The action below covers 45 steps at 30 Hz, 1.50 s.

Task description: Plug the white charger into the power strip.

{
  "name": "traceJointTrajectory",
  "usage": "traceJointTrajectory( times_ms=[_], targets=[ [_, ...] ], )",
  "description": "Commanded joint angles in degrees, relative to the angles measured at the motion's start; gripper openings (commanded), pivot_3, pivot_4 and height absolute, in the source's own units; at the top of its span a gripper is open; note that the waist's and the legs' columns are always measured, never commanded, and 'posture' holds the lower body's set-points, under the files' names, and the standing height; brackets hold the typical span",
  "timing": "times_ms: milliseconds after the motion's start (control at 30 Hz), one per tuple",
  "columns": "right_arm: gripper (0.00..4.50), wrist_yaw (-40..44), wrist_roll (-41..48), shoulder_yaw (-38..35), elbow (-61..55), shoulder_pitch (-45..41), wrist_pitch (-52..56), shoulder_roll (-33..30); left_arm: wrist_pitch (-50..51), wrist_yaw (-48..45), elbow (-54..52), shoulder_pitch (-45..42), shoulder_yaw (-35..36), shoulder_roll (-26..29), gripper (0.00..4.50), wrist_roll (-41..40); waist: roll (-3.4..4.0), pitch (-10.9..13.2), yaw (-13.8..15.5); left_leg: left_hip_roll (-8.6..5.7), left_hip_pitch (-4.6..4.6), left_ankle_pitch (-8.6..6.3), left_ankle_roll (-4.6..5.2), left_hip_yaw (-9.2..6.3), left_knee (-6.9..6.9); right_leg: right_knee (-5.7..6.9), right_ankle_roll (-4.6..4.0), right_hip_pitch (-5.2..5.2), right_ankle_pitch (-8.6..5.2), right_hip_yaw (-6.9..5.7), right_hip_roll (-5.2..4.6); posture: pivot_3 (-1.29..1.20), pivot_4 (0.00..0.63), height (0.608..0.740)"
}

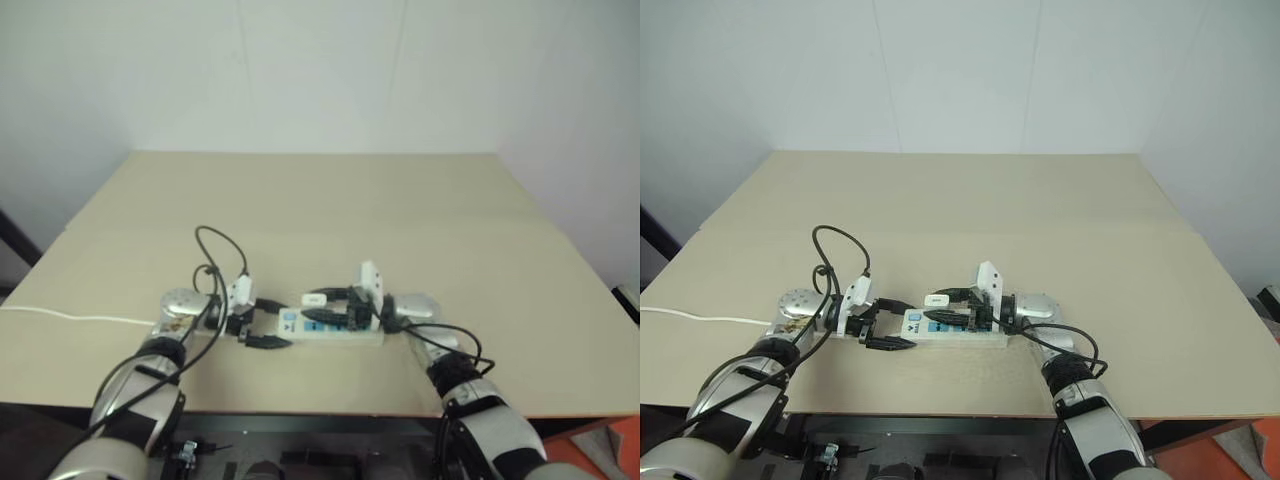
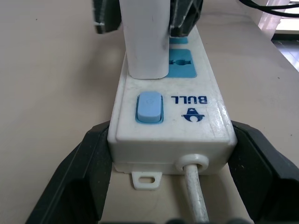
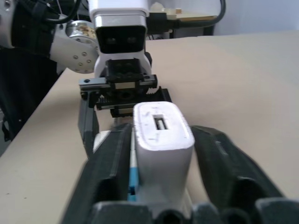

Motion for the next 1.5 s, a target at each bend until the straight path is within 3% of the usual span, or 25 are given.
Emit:
traceJointTrajectory(
  times_ms=[33, 100, 133, 500, 567, 633, 833, 1000, 1100, 1300, 1367, 1500],
  targets=[
    [3.78, -2.2, -3.7, 0.4, 5.8, 2.1, 3.3, -1.4, -0.7, -2.0, -0.7, 0.6, -0.8, -0.1, 3.27, 0.7, -0.02, 0.0, 0.0, 0.00, 0.00, 0.00, 0.00, 0.00, 0.00, -0.01, 0.00, 0.00, 0.00, 0.00, 0.00, 0.00, 0.150, 0.740],
    [4.45, -2.3, -3.6, 0.3, 6.2, 1.8, 3.4, -1.5, -0.7, -2.0, -0.7, 0.6, -0.8, -0.2, 3.27, 0.8, -0.02, 0.0, 0.0, 0.00, 0.00, 0.00, 0.00, 0.00, 0.00, 0.00, 0.00, 0.00, 0.00, 0.00, 0.00, 0.00, 0.150, 0.740],
    [4.48, -2.2, -3.6, 0.2, 6.4, 1.7, 3.4, -1.5, -0.7, -2.0, -0.6, 0.6, -0.7, -0.2, 3.27, 0.8, -0.02, 0.0, 0.0, 0.01, 0.00, 0.00, 0.00, 0.00, -0.01, 0.00, 0.00, 0.00, 0.00, 0.00, 0.00, 0.00, 0.150, 0.740],
    [4.48, -0.3, -2.2, -1.3, 4.6, 0.7, 1.4, -2.1, 0.9, -2.0, -1.0, 0.3, -2.0, 0.1, 3.27, 0.4, -0.02, 0.0, 0.1, 0.00, -0.01, -0.01, -0.01, 0.00, -0.03, -0.04, 0.00, 0.00, 0.00, 0.00, -0.01, 0.00, 0.150, 0.740],
    [4.50, -0.6, -2.3, -1.7, 4.1, 0.8, 0.2, -2.1, 1.3, -2.0, -1.4, 0.2, -2.1, 0.1, 4.01, -0.5, -0.02, 0.0, 0.1, 0.00, -0.02, -0.01, -0.01, 0.00, -0.04, -0.06, 0.00, 0.00, -0.01, 0.00, -0.01, 0.00, 0.150, 0.740],
    [4.50, -0.4, -2.4, -1.9, 3.8, 0.8, -0.6, -2.3, 1.7, -2.0, -1.9, 0.1, -2.2, 0.3, 4.45, -1.8, -0.02, 0.0, 0.1, 0.00, -0.06, -0.02, -0.01, 0.00, -0.04, -0.08, 0.00, -0.02, -0.01, 0.00, -0.01, 0.00, 0.150, 0.740],
    [4.50, 1.2, -0.7, -2.9, -1.3, 2.4, 0.5, -3.9, 1.1, -2.0, -7.2, 1.3, -2.1, 3.3, 4.45, -7.3, -0.02, 0.0, 0.1, 0.00, -0.14, -0.02, -0.02, 0.00, -0.04, -0.08, 0.01, -0.09, -0.01, 0.00, -0.01, 0.00, 0.150, 0.740],
    [4.50, 0.6, 2.5, -5.6, -13.0, 5.4, 2.0, -7.0, 4.2, -2.0, -16.8, 3.8, -2.6, 10.7, 4.45, -15.0, 0.00, 0.1, 0.0, 0.03, -0.67, -0.03, -0.03, -0.01, -0.04, 0.04, -0.03, -0.68, 0.01, 0.01, 0.00, 0.00, 0.150, 0.740],
    [4.50, 1.2, 4.3, -7.6, -23.1, 8.0, 4.4, -11.8, 6.6, -2.0, -20.6, 4.6, -1.5, 16.0, 4.45, -17.4, 0.06, 0.5, 0.0, 0.03, -0.95, -0.02, -0.03, -0.01, -0.01, 0.15, -0.06, -1.01, 0.02, 0.03, 0.00, 0.00, 0.150, 0.740],
    [4.50, 4.8, 7.5, -12.2, -37.2, 13.4, 17.3, -29.3, 7.7, -2.0, -22.3, 8.9, -1.0, 27.6, 4.45, -19.0, 0.18, 1.2, 0.1, 0.02, -1.14, -0.04, -0.01, 0.00, -0.01, 0.08, -0.10, -1.20, -0.01, 0.02, -0.02, 0.00, 0.150, 0.740],
    [4.50, 6.9, 8.0, -13.4, -39.5, 15.5, 21.3, -35.6, 8.7, -2.0, -22.6, 10.0, -0.6, 30.2, 4.45, -20.9, 0.17, 1.4, 0.2, 0.02, -1.13, -0.04, -0.01, 0.01, -0.02, 0.11, -0.10, -1.20, -0.03, 0.01, -0.02, 0.00, 0.150, 0.740],
    [4.50, 8.9, 8.1, -16.1, -41.0, 20.2, 20.9, -42.1, 10.0, -2.0, -22.5, 10.4, 0.4, 31.9, 4.45, -22.3, 0.13, 1.5, 0.4, 0.04, -1.13, -0.03, -0.02, 0.04, -0.01, 0.08, -0.08, -1.19, -0.05, 0.01, -0.02, 0.00, 0.150, 0.740]
  ],
)
